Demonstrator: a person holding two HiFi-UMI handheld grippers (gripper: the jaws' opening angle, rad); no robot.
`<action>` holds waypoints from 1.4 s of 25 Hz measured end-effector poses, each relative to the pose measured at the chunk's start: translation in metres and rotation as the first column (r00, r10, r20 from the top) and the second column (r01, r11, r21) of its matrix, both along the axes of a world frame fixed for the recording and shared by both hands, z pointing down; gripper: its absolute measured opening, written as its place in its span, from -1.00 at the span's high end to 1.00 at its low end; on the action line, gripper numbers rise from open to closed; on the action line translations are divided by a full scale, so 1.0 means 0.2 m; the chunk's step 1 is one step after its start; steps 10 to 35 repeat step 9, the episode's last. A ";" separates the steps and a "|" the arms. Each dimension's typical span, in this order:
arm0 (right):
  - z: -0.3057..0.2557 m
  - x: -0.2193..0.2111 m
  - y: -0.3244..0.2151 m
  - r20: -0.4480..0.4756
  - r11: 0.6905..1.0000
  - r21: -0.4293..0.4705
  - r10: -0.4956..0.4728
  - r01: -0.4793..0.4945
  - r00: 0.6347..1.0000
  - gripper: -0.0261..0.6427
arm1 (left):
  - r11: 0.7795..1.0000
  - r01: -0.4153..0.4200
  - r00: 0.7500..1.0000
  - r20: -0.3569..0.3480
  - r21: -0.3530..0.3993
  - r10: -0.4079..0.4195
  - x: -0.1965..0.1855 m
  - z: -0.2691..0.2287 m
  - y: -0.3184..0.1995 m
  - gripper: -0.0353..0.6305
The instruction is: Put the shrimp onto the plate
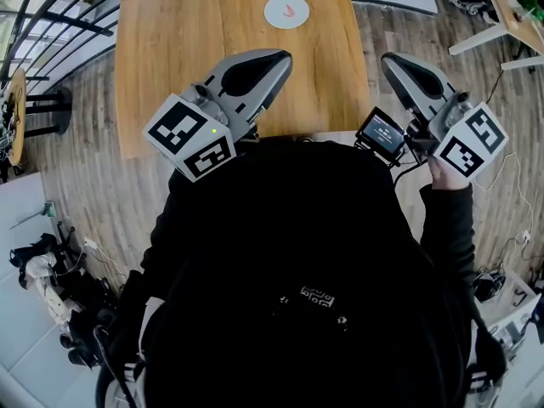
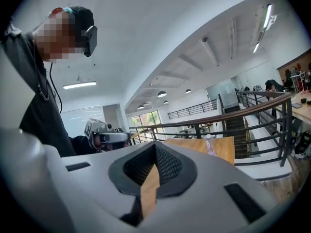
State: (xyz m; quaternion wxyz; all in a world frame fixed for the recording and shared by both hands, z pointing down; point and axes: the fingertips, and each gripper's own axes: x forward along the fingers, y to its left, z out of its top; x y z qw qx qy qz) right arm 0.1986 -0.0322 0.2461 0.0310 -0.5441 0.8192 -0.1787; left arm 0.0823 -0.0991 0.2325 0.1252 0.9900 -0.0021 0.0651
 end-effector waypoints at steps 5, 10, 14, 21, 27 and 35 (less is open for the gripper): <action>0.00 0.01 -0.01 -0.007 1.000 0.000 0.004 -0.004 1.000 0.87 | 1.000 -0.005 1.000 -0.004 -0.001 0.005 0.01 0.00 0.02 0.88; 0.00 0.00 -0.02 -0.002 1.000 0.001 0.011 -0.011 1.000 0.87 | 1.000 -0.012 1.000 -0.003 -0.016 0.012 0.00 0.02 0.04 0.88; 0.00 0.00 -0.02 -0.002 1.000 0.001 0.011 -0.011 1.000 0.87 | 1.000 -0.012 1.000 -0.003 -0.016 0.012 0.00 0.02 0.04 0.88; 0.00 0.00 -0.02 -0.002 1.000 0.001 0.011 -0.011 1.000 0.87 | 1.000 -0.012 1.000 -0.003 -0.016 0.012 0.00 0.02 0.04 0.88; 0.00 0.00 -0.02 -0.002 1.000 0.001 0.011 -0.011 1.000 0.87 | 1.000 -0.012 1.000 -0.003 -0.016 0.012 0.00 0.02 0.04 0.88; 0.00 0.00 -0.02 -0.002 1.000 0.001 0.011 -0.011 1.000 0.87 | 1.000 -0.012 1.000 -0.003 -0.016 0.012 0.00 0.02 0.04 0.88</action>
